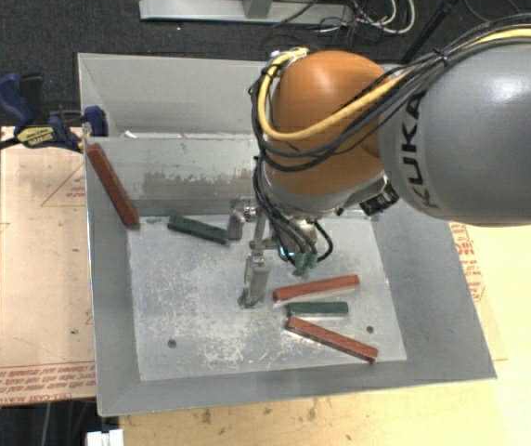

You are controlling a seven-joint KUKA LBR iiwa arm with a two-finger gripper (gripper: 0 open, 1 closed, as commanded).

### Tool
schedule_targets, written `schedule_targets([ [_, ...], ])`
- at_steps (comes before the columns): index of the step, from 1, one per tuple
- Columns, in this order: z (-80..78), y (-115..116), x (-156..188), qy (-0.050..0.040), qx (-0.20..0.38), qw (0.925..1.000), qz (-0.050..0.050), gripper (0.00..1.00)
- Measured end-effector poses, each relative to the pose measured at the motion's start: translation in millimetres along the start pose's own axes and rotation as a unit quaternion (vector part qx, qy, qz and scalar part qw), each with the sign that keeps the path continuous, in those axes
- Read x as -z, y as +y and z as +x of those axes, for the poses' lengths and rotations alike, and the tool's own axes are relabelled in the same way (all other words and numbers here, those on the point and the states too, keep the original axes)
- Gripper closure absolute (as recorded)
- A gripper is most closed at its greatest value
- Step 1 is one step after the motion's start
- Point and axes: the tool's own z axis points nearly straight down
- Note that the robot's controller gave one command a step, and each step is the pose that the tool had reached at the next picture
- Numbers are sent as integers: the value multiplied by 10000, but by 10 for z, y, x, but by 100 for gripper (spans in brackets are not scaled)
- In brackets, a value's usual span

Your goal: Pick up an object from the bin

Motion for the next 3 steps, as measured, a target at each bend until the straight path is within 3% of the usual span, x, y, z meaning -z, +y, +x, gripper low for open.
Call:
schedule_targets([
  [1,-16,-9,44,-39,-19,10000,-7,0],
  [2,-359,-27,-636,-71,-80,9999,-15,0],
  [3,-1055,124,-840,-74,-482,9988,-17,0],
])
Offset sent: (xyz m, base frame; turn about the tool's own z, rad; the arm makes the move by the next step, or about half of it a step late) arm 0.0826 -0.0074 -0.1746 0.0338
